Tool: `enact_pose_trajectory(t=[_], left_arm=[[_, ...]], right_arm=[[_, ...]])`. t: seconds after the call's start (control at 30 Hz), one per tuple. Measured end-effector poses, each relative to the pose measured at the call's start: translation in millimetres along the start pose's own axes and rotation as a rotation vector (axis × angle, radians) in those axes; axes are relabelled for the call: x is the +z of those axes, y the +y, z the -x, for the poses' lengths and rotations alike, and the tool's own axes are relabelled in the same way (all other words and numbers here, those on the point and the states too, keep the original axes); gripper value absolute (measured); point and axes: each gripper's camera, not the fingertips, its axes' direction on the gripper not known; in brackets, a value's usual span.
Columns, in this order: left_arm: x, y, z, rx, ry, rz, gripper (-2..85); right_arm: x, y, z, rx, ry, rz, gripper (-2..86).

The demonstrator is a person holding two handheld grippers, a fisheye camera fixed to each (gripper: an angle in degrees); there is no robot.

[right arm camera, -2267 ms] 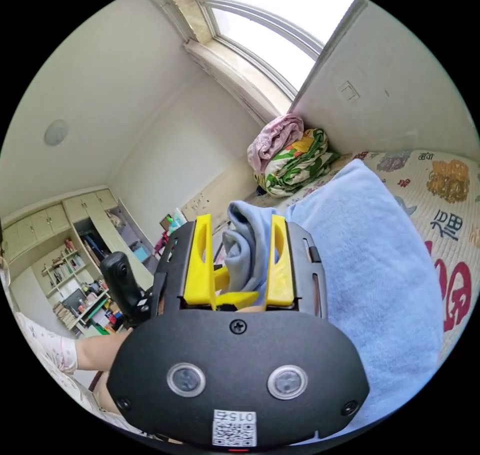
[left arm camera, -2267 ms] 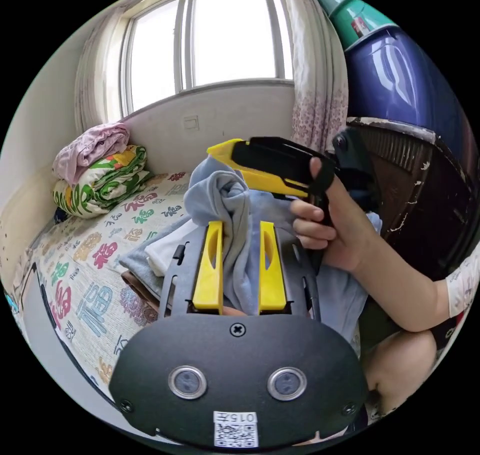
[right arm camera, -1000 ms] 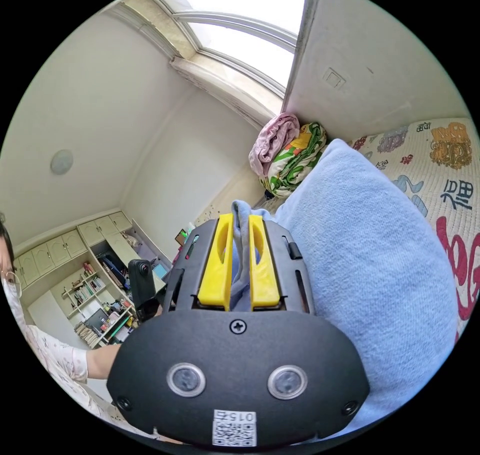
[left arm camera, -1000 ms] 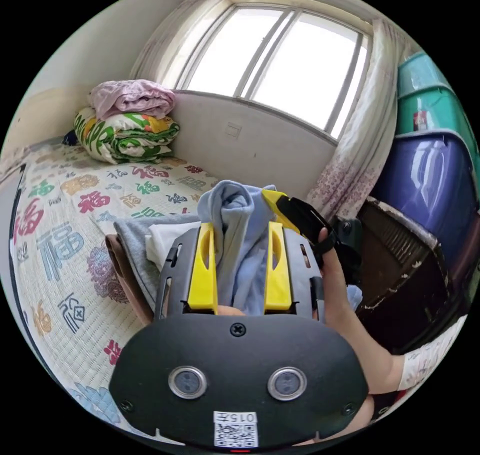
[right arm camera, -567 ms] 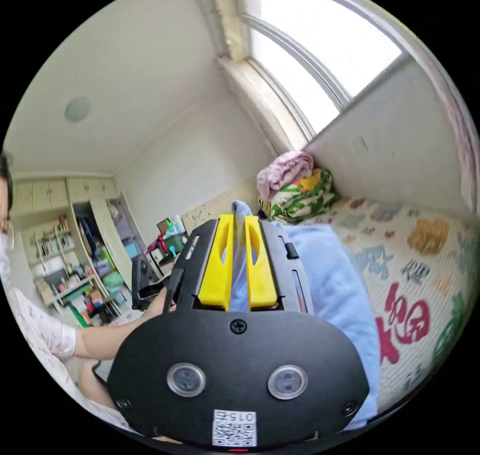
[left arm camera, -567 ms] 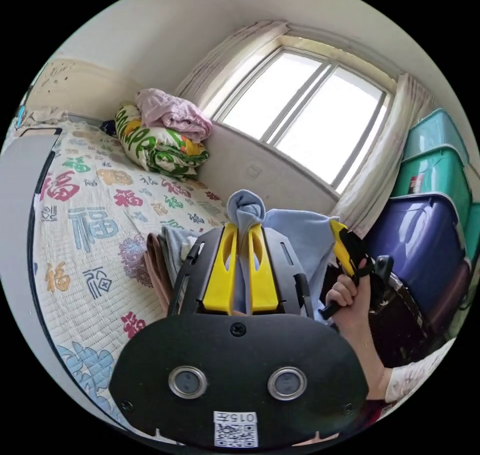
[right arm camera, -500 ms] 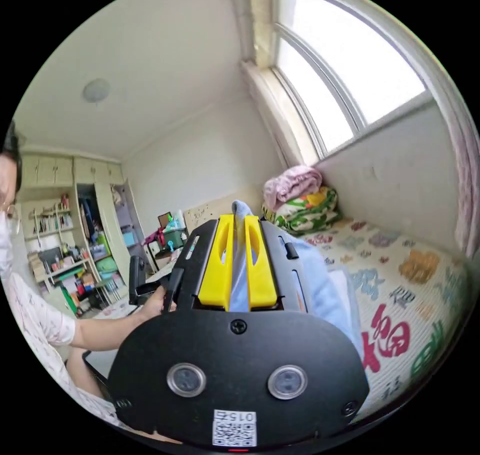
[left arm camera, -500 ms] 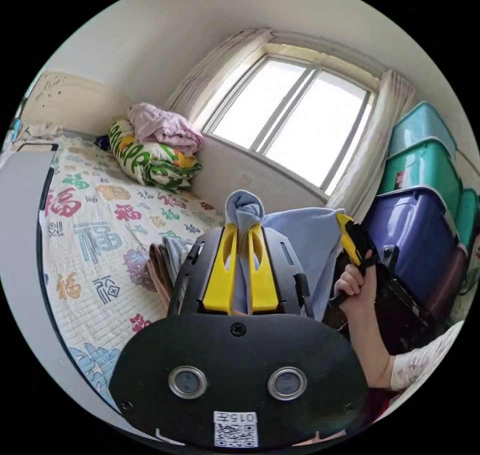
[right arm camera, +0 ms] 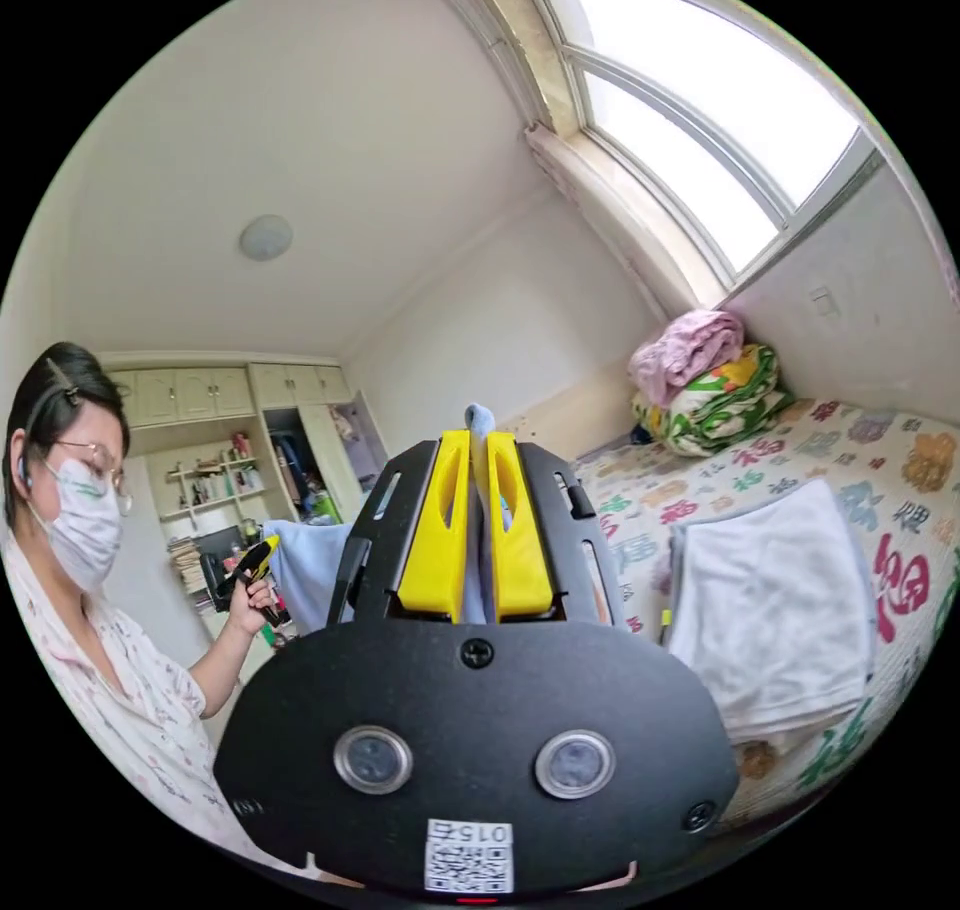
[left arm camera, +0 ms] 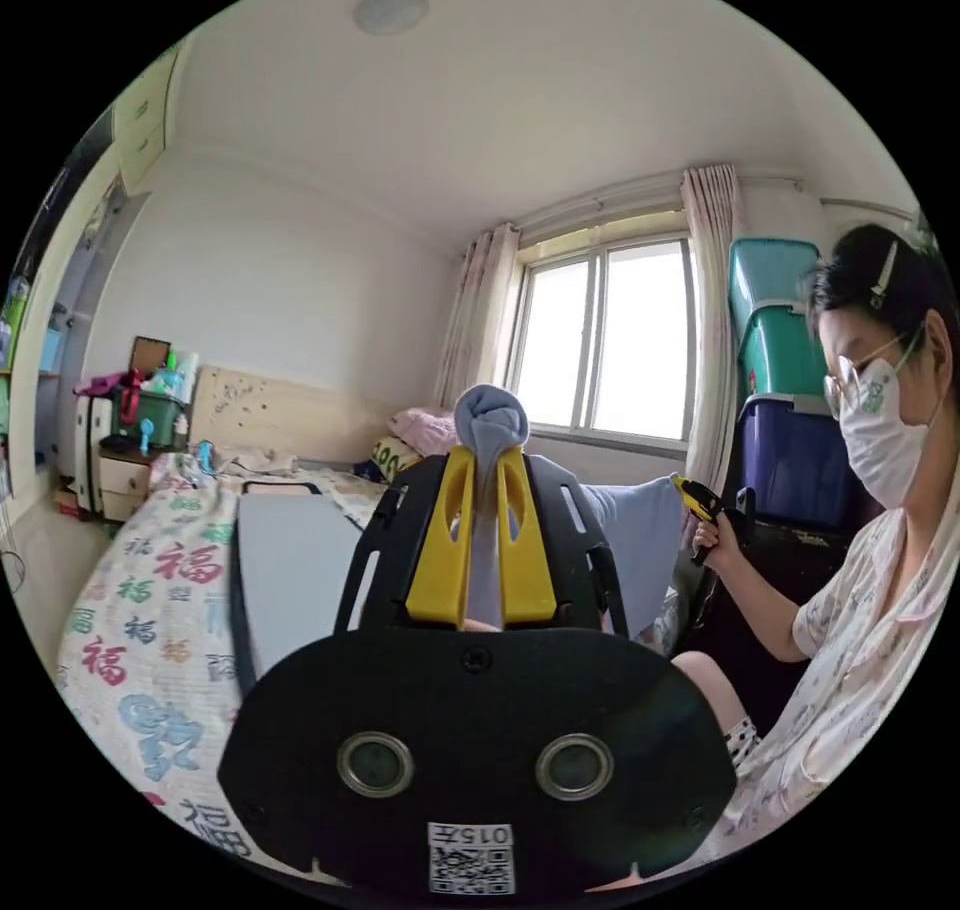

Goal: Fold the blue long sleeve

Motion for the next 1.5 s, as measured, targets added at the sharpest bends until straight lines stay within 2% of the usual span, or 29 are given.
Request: enact_pose_trajectory(t=[0.17, 0.3, 0.43, 0.53, 0.6, 0.77, 1.0, 1.23, 1.43, 1.5], left_arm=[[-138, 26, 5, -0.034, -0.093, -0.027, 1.5], [-176, 69, 48, -0.175, -0.15, -0.01, 1.8], [-141, 123, 100, -0.26, -0.246, 0.105, 2.5], [-74, 181, 151, -0.319, -0.395, 0.31, 4.0], [-34, 225, 177, -0.416, -0.459, 0.536, 6.0], [-89, 246, 141, -0.383, -0.453, 0.526, 7.6], [-197, 296, 120, -0.587, -0.495, 0.603, 13.6], [-202, 341, 97, -0.707, -0.409, 0.684, 13.9], [-194, 346, 82, -0.739, -0.488, 0.754, 13.2], [-187, 354, 81, -0.787, -0.484, 0.815, 8.9]], right_arm=[[30, 22, -7, 0.039, -0.126, 0.078, 3.8], [80, 34, -40, 0.043, -0.072, 0.184, 3.7], [153, 56, -101, 0.103, 0.118, 0.333, 4.0], [223, 84, -168, 0.193, 0.255, 0.503, 4.3], [244, 95, -201, 0.227, 0.364, 0.622, 3.2], [196, 96, -243, 0.104, 0.261, 0.703, 5.4], [117, 120, -355, 0.283, 0.333, 0.841, 8.4], [119, 159, -426, 0.294, 0.379, 1.008, 10.6], [128, 171, -479, 0.184, 0.477, 1.076, 10.2], [128, 171, -508, 0.203, 0.492, 1.096, 8.5]])
